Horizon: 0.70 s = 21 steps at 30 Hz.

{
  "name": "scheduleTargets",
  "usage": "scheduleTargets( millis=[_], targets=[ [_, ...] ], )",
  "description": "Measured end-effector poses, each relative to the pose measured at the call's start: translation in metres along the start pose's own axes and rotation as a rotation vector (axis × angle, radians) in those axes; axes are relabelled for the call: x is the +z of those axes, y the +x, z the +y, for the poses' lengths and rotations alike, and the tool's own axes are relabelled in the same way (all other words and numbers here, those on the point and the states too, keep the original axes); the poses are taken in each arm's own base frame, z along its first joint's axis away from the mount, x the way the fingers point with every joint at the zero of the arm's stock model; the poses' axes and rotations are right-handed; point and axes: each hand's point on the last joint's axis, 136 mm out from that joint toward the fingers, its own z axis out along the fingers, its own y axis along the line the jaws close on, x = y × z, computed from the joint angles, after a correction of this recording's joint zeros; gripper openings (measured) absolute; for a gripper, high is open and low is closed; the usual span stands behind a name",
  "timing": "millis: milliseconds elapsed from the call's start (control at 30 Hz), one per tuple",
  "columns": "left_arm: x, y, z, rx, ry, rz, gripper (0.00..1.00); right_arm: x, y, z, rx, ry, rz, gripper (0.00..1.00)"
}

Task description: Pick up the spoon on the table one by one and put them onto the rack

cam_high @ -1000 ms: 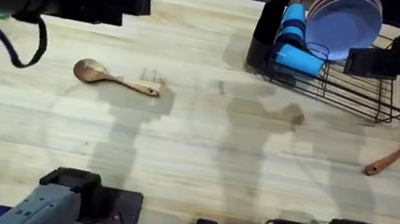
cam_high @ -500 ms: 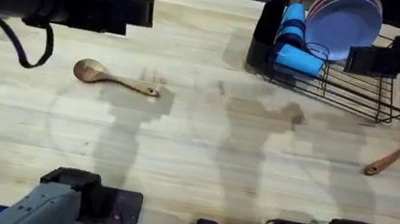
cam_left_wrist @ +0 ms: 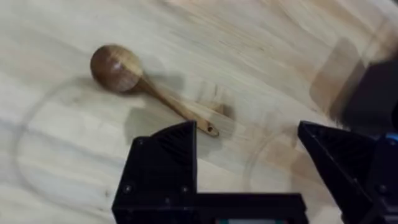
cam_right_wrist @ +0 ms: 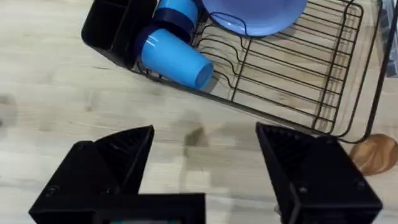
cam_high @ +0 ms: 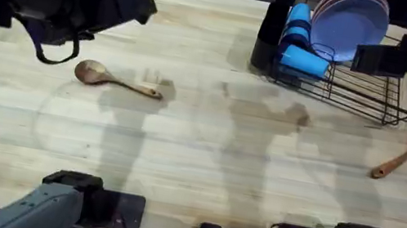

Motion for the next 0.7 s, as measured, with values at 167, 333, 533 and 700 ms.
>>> scheduleTargets(
  millis=[167,333,533,700],
  targets=[
    [0.000,-0.001,0.019,-0.183,-0.105,-0.026,0.993,0.000,0.000,0.000,0.000,0.000,0.000,0.994],
    [0.001,-0.002,0.039,-0.300,-0.211,-0.059,0.993,0.000,0.000,0.000,0.000,0.000,0.000,0.994],
    [0.013,0.005,0.058,-0.369,-0.341,-0.039,0.993,0.000,0.000,0.000,0.000,0.000,0.000,0.994],
    [0.031,0.010,0.065,-0.378,-0.414,0.007,0.992,0.000,0.000,0.000,0.000,0.000,0.000,0.994]
  ],
)
